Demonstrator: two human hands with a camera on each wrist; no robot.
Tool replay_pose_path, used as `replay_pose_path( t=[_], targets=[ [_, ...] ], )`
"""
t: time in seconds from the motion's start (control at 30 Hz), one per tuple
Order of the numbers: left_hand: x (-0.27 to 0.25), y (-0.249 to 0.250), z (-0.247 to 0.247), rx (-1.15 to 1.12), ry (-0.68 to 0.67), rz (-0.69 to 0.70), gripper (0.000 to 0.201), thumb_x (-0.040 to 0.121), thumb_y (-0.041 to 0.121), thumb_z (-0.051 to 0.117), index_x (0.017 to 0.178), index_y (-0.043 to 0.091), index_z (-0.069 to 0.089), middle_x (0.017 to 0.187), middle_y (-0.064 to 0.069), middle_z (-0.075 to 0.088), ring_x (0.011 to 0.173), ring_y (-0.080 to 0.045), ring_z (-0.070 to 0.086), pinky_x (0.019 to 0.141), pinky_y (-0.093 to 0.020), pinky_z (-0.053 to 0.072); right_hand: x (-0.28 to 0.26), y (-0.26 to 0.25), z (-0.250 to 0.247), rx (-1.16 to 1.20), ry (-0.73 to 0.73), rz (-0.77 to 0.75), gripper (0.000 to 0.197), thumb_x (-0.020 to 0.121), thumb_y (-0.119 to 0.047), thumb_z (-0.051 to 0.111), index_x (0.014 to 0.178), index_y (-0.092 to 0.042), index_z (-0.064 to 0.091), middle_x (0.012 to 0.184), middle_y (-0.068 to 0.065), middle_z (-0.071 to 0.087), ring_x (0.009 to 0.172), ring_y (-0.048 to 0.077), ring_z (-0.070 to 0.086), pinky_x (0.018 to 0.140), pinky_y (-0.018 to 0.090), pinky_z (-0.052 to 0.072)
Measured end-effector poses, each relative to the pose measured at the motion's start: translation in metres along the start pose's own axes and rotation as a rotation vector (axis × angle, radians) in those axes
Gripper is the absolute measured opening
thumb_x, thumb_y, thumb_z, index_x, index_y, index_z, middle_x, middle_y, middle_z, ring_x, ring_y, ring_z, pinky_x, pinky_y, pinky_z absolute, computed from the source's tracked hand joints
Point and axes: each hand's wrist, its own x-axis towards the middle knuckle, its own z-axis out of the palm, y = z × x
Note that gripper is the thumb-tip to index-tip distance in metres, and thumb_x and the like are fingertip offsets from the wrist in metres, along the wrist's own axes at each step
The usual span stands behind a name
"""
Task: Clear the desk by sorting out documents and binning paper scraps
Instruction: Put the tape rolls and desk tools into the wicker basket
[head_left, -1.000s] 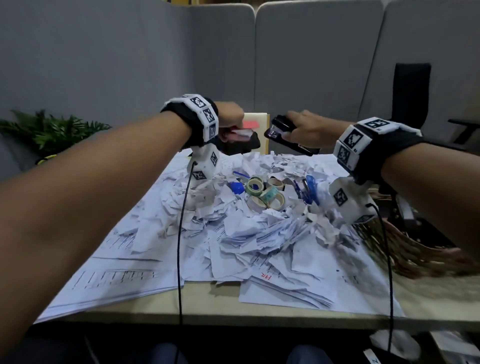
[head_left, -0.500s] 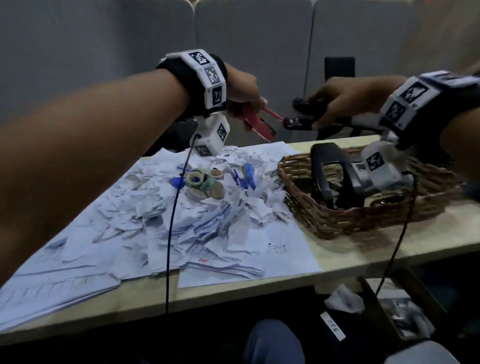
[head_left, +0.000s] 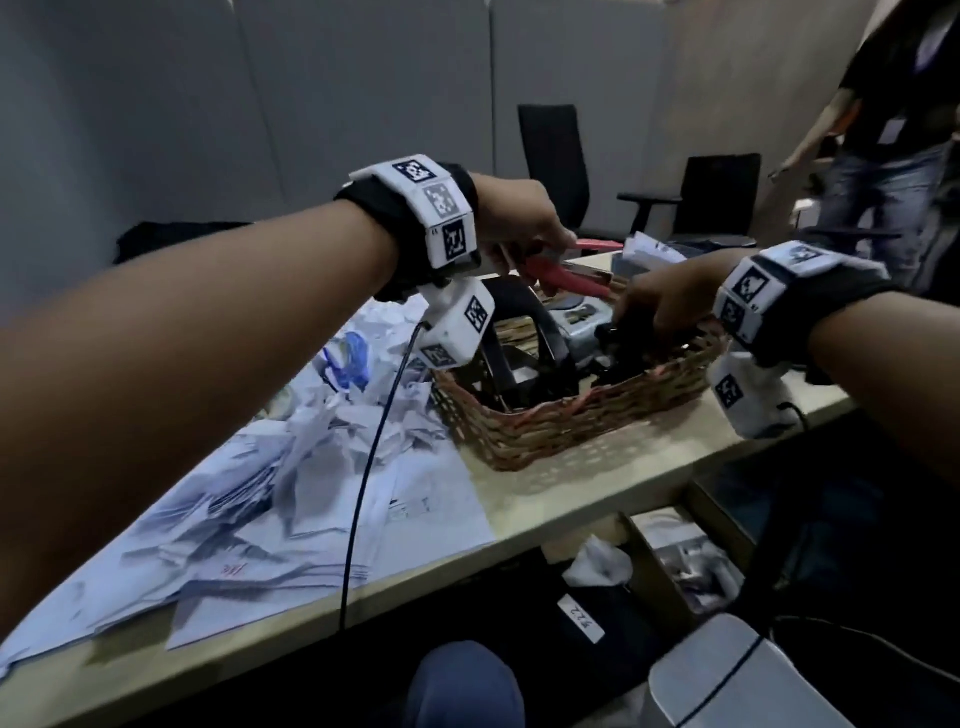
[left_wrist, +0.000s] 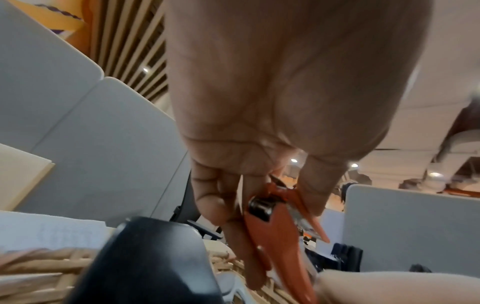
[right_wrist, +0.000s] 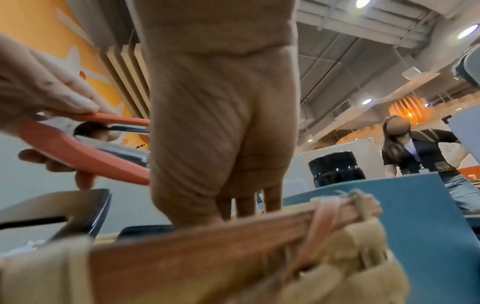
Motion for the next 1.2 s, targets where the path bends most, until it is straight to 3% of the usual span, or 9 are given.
replay_pose_path(
  t=[0.13,0.27,0.47,0.63,0.8,0.93,1.03,1.1,1.2],
  targets=[
    [0.013,0.012,0.014,0.111,-0.022,-0.016,0.023,0.096,0.023,0.056,0.093,0.001,0.058,0.083,-0.014,0.062,0.069,-0.025,0.059,0.061,-0.034,0.051,0.008,0.002,0.009,-0.141,0.142,-0.021,0.027,0.079,-0.007,0.074,0.097,-0.025,0.065,0.086,-0.003,0.064,0.084,0.020,0.060,0.079,0.036,0.052],
    [0.024,0.011,0.025,0.162,-0.022,-0.052,0.023,0.096,0.017,0.055,0.094,-0.005,0.061,0.082,-0.018,0.063,0.066,-0.029,0.058,0.069,-0.037,0.052,0.013,0.004,0.020,-0.191,0.262,-0.005,0.024,0.084,-0.013,0.069,0.107,-0.021,0.069,0.093,0.003,0.063,0.081,0.020,0.056,0.073,0.028,0.042],
    [0.027,0.010,0.032,0.101,0.003,-0.083,0.025,0.095,0.018,0.059,0.078,0.000,0.058,0.072,-0.012,0.059,0.062,-0.028,0.063,0.074,-0.042,0.059,0.006,0.017,0.006,0.212,0.136,0.026,0.044,0.077,0.009,0.069,0.115,-0.014,0.066,0.104,0.001,0.070,0.099,0.017,0.063,0.085,0.028,0.048],
    [0.023,0.020,0.042,0.040,-0.112,-0.043,0.026,0.093,0.021,0.063,0.080,-0.001,0.058,0.069,-0.012,0.059,0.062,-0.026,0.067,0.074,-0.043,0.060,-0.005,0.023,-0.008,0.362,0.340,0.039,0.038,0.085,0.010,0.057,0.112,-0.014,0.069,0.098,0.006,0.071,0.088,0.015,0.064,0.078,0.025,0.050],
    [0.021,0.031,0.068,-0.068,-0.224,0.011,0.017,0.092,0.016,0.065,0.083,0.002,0.062,0.066,-0.008,0.064,0.057,-0.019,0.066,0.058,-0.031,0.059,-0.008,0.021,-0.005,0.347,0.267,0.044,0.026,0.085,0.008,0.059,0.091,-0.016,0.067,0.085,0.002,0.066,0.074,0.010,0.061,0.063,0.024,0.049],
    [0.025,0.038,0.084,-0.107,-0.321,-0.070,0.013,0.097,0.006,0.054,0.090,-0.006,0.055,0.068,-0.017,0.062,0.057,-0.027,0.067,0.059,-0.036,0.060,-0.013,0.013,-0.004,0.379,0.259,0.076,0.026,0.086,0.008,0.060,0.077,-0.015,0.064,0.082,0.008,0.066,0.070,0.014,0.062,0.061,0.024,0.050],
    [0.023,0.040,0.089,-0.077,-0.299,-0.144,0.015,0.101,0.002,0.037,0.103,-0.006,0.049,0.061,-0.017,0.059,0.044,-0.022,0.061,0.039,-0.024,0.050,-0.018,0.012,-0.008,0.530,0.212,0.098,0.021,0.091,0.006,0.055,0.084,-0.010,0.066,0.077,0.006,0.071,0.066,0.016,0.068,0.061,0.028,0.057],
    [0.022,0.034,0.086,-0.098,-0.251,-0.153,0.021,0.102,0.002,0.034,0.087,-0.003,0.048,0.041,-0.009,0.055,0.032,-0.015,0.053,0.038,-0.019,0.045,-0.023,0.013,-0.009,0.647,0.146,0.103,0.019,0.094,0.001,0.052,0.089,-0.012,0.066,0.080,0.008,0.071,0.069,0.020,0.069,0.063,0.033,0.057],
    [0.019,0.026,0.077,-0.280,-0.248,-0.233,0.024,0.100,0.002,0.035,0.080,0.001,0.048,0.043,-0.008,0.055,0.040,-0.015,0.052,0.042,-0.019,0.042,-0.029,0.012,-0.006,0.739,0.016,0.038,0.017,0.084,-0.013,0.067,0.101,-0.018,0.065,0.091,0.006,0.069,0.081,0.023,0.066,0.070,0.036,0.055]
  ],
)
